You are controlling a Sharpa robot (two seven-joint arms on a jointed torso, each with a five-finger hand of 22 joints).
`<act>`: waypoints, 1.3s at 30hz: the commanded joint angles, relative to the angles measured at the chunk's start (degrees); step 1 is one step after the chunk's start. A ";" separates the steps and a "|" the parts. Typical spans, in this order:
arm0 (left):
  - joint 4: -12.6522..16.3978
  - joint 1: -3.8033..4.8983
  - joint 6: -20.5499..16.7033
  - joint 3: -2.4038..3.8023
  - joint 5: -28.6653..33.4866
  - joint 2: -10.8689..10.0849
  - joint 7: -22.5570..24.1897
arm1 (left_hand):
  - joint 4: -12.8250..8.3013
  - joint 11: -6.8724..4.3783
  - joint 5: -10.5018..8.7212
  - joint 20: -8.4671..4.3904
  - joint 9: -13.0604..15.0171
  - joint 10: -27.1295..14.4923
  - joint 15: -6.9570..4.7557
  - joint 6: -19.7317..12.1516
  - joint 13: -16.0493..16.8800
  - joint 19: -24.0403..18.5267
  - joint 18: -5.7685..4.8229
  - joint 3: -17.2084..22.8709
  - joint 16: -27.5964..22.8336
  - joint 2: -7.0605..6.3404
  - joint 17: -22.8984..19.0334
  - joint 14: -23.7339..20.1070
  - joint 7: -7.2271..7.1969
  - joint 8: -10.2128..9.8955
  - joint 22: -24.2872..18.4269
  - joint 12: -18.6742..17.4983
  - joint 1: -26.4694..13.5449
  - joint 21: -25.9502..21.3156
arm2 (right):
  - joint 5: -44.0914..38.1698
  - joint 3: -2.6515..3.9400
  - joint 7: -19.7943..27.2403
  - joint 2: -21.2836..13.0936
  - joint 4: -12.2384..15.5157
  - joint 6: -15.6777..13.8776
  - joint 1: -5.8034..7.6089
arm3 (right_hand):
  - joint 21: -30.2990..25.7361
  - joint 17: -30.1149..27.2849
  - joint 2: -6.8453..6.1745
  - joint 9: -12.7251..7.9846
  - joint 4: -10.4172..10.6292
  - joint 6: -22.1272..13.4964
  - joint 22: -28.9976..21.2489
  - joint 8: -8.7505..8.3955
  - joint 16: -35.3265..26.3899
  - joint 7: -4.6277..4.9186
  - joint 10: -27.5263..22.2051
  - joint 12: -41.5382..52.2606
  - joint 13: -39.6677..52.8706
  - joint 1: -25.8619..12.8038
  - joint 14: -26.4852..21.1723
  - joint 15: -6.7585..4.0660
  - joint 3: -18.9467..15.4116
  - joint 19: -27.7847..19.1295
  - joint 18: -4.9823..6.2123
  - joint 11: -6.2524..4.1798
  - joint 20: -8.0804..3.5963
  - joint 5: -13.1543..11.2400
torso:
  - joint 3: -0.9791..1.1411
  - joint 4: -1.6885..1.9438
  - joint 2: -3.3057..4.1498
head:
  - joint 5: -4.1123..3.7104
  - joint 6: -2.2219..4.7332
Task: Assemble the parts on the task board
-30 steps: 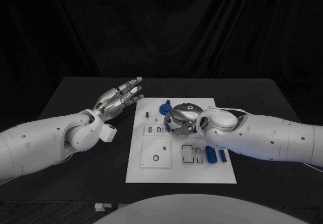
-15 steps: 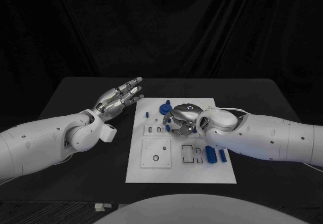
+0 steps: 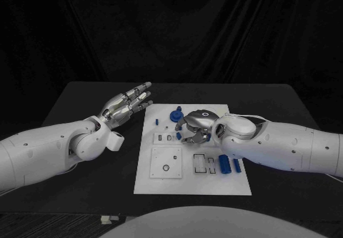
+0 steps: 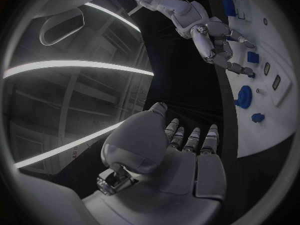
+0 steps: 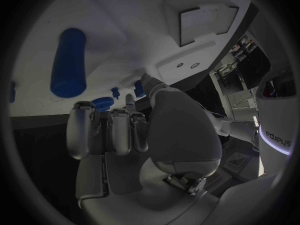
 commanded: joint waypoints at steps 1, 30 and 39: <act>0.12 -0.08 0.30 0.06 0.10 -0.02 0.56 | -0.01 0.27 0.23 0.26 0.04 -0.11 0.35 -0.15 -0.08 0.11 0.56 0.28 -0.21 -0.11 -0.05 -0.02 0.31 0.14 0.02 -0.19 0.58 0.17 | -0.39 0.03 -0.13 -0.57 0.62 -2.60 0.74 | -0.30 5.40 0.15 -0.35 0.84 0.65 11.16 -0.43 -0.26 0.11 5.93 -0.10 14.62 -0.87 3.60 0.38 -1.58 -0.12 1.09 0.07 0.44 -0.42 | 0.00 0.00 0.00 | -0.07 -0.01; 3.48 2.87 -9.69 0.10 -6.87 -2.58 0.44 | -2.39 9.10 -1.53 0.74 0.65 15.83 2.40 5.44 4.14 20.01 0.33 1.21 9.22 -5.03 5.48 20.03 1.06 1.23 5.00 11.83 2.70 12.18 | 7.68 0.04 3.39 -13.92 8.87 -12.34 10.88 | -6.78 0.82 9.47 -1.69 4.78 6.79 9.51 0.10 -4.16 1.42 3.95 -2.75 10.91 -10.77 2.36 1.27 -24.06 -2.07 2.11 1.15 1.22 -1.50 | 0.02 0.07 -0.06 | 0.75 -0.01; 4.33 12.61 -14.32 0.11 -24.12 -2.05 -10.46 | 3.18 9.26 -13.95 -3.32 4.14 41.97 -1.93 30.11 23.57 46.22 0.59 -0.68 46.27 -8.68 22.31 49.58 6.95 7.52 14.34 51.29 2.57 32.44 | 12.99 0.03 4.28 -17.38 9.28 -12.80 11.74 | -6.59 1.40 12.54 -1.15 4.85 8.23 9.76 1.16 -3.77 1.85 4.10 -2.54 11.18 -11.01 2.57 1.56 -24.66 -1.74 2.04 1.50 1.48 -0.05 | 0.21 0.00 -0.42 | 0.71 -0.01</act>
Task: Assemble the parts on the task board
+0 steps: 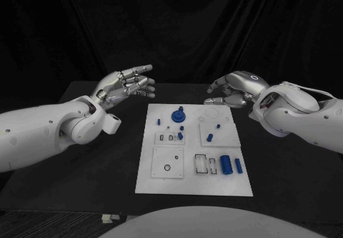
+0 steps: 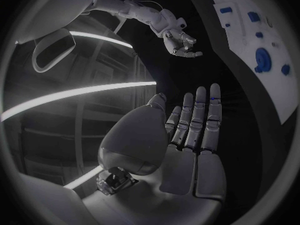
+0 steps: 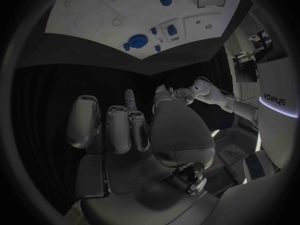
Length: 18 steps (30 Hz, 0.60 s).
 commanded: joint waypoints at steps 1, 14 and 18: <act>-0.15 2.89 -2.19 0.08 -15.10 1.06 -10.19 | -0.80 -3.85 -5.47 -3.36 1.90 7.81 -3.17 9.63 7.90 6.83 1.06 -2.77 13.38 -0.14 7.75 7.43 2.67 4.04 4.42 12.24 -4.68 8.14 | 4.61 0.04 1.27 -0.26 0.07 -1.95 0.18 | 0.29 1.50 1.32 0.22 0.01 0.75 9.86 0.59 0.48 0.19 3.95 0.30 11.27 -0.02 2.35 0.52 -0.65 0.50 0.24 0.53 0.20 0.70 | 0.26 -0.15 -0.33 | 0.01 -0.01; -2.42 11.24 30.70 0.11 -32.59 10.72 -52.04 | 0.32 -9.76 -15.96 -9.49 14.39 53.21 -9.79 24.14 70.97 43.04 -8.99 -14.52 51.37 4.48 72.02 45.16 -1.94 17.67 74.11 46.11 -18.08 59.61 | 6.89 0.03 1.44 0.14 -1.16 -1.40 0.23 | 2.73 3.89 3.69 0.52 0.04 1.27 10.68 1.09 2.26 0.27 4.99 1.65 13.15 -1.10 3.21 0.48 -2.08 1.77 -0.24 0.54 0.20 2.83 | 2.18 -1.25 -0.43 | 0.74 -0.01; -5.38 11.66 36.77 0.11 -32.34 14.98 -59.09 | 0.04 -9.50 -17.49 -9.39 13.49 53.21 -9.69 22.99 70.97 43.34 -9.05 -13.44 51.37 4.79 72.02 45.16 -1.17 13.93 74.43 46.11 -18.36 59.72 | 7.73 0.03 1.31 0.06 -1.33 -0.77 0.12 | 2.35 3.61 3.93 0.53 -0.02 1.22 10.59 1.09 2.08 0.29 4.83 1.43 12.82 -1.08 3.17 0.48 -2.24 1.65 -0.16 0.55 0.19 3.22 | 2.66 -1.71 -0.45 | 0.85 -0.01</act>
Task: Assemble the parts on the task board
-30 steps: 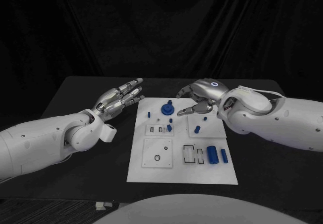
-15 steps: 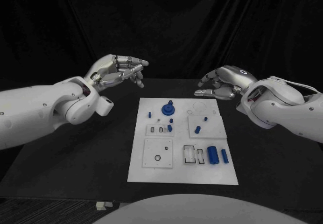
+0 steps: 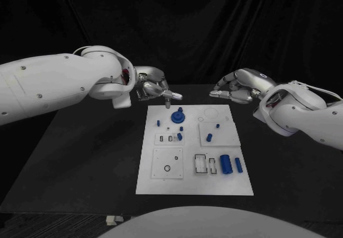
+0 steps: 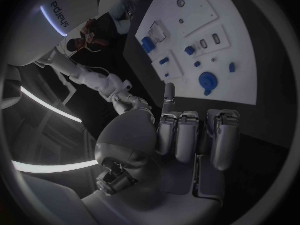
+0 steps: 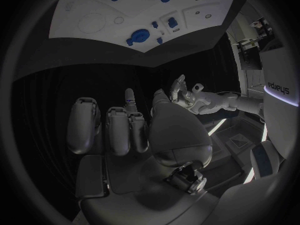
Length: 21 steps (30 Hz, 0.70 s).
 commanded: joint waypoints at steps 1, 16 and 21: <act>-2.28 0.37 13.59 0.06 -2.13 2.68 -16.18 | -0.05 0.37 -0.10 0.08 -1.02 5.98 -0.02 -1.12 14.92 3.91 -0.58 0.73 0.15 0.48 15.05 6.05 0.55 -2.45 12.49 -0.07 -0.33 0.38 | 2.06 0.03 0.25 -0.19 -0.02 0.24 -0.09 | -0.16 3.68 0.62 0.06 -0.09 0.38 10.56 0.37 0.01 -0.12 5.06 0.01 12.88 0.06 3.40 0.28 -0.44 0.46 -0.17 0.35 -0.02 0.68 | 1.08 -0.85 0.04 | 0.35 -0.01; -14.22 -0.02 21.05 0.04 6.49 16.05 -23.99 | -1.69 0.77 1.12 0.55 -4.10 5.98 0.21 0.82 14.92 4.96 -0.83 3.21 0.15 -0.42 15.05 6.05 1.14 -8.78 13.56 -0.07 -2.34 0.72 | 2.51 0.03 -1.65 -0.37 0.32 2.82 -1.12 | -0.18 3.81 1.02 0.05 -0.12 0.10 10.56 0.27 0.10 -0.08 5.06 0.00 12.86 0.44 3.45 0.30 -1.17 0.52 -0.16 0.39 -0.02 2.61 | 2.14 -1.68 0.36 | 1.78 -0.01; -16.04 -0.98 22.12 0.03 6.69 18.05 -24.60 | -2.04 1.16 0.47 0.66 -5.09 5.98 0.46 -0.25 14.92 4.82 -0.79 3.94 0.15 -0.34 15.05 6.05 1.67 -11.00 13.37 -0.07 -3.35 0.62 | 2.52 0.02 -2.34 -0.23 0.49 3.50 -1.23 | -0.43 3.61 1.10 0.04 -0.13 0.00 10.49 0.23 -0.04 -0.08 4.98 -0.10 12.71 0.55 3.40 0.30 -1.32 0.43 -0.11 0.39 -0.02 3.09 | 2.22 -1.65 0.31 | 1.76 -0.01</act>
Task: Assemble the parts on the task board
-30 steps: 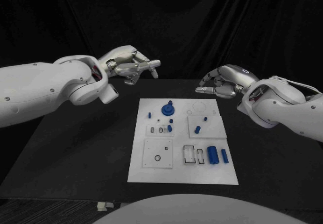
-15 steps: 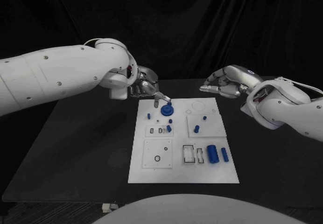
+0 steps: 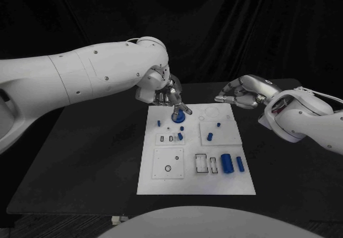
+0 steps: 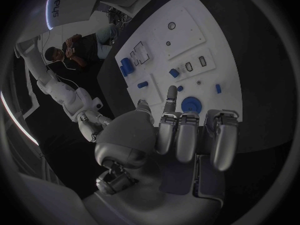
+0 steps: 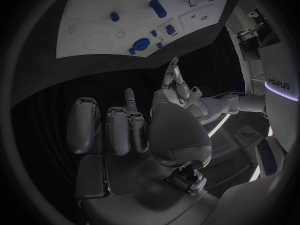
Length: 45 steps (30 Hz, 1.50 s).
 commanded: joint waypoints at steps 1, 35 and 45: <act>-1.26 -0.68 3.40 0.01 1.90 0.93 -2.16 | -0.17 0.46 -0.22 0.21 -0.45 6.07 0.27 -0.58 15.06 4.68 -0.81 0.61 0.15 -0.08 15.06 5.83 0.35 -1.06 13.40 -0.07 -0.78 0.14 | 0.22 0.05 -1.80 0.08 0.19 1.49 -0.18 | -0.43 3.62 0.59 0.05 0.01 0.00 10.50 0.23 -0.04 -0.08 4.98 -0.10 12.72 0.16 3.40 0.31 -0.53 0.44 -0.10 0.39 -0.01 0.41 | 0.11 0.04 -0.07 | 0.11 -0.01; -4.46 -6.76 0.49 -0.01 1.97 2.71 -2.35 | -3.46 0.35 1.71 0.09 -1.82 6.07 0.11 0.85 15.06 4.26 -0.65 3.66 0.15 -0.19 15.06 5.83 0.29 -3.86 12.81 -0.07 -0.97 -0.20 | 0.22 0.05 -2.88 1.06 -0.36 2.90 -0.72 | -0.72 3.41 0.86 0.04 0.10 -0.17 10.42 0.17 -0.22 -0.04 4.88 -0.23 12.54 0.40 3.34 0.32 -0.99 0.34 -0.04 0.41 -0.01 1.56 | -0.07 0.00 -0.14 | 0.50 -0.01; -6.45 -7.95 -0.96 -0.02 1.97 3.71 -2.34 | -4.86 0.56 1.92 0.22 -2.34 6.07 0.28 0.50 15.06 4.04 -0.58 4.85 0.15 -0.23 15.06 5.83 0.53 -4.97 12.52 -0.07 -0.48 -0.37 | 0.22 0.05 -3.06 1.15 -0.41 3.33 -0.78 | -0.78 3.29 0.88 0.05 0.08 -0.16 10.40 0.17 -0.30 -0.03 4.83 -0.29 12.44 0.41 3.31 0.32 -1.02 0.32 -0.03 0.41 -0.01 1.59 | -0.15 -0.03 -0.13 | 0.64 -0.01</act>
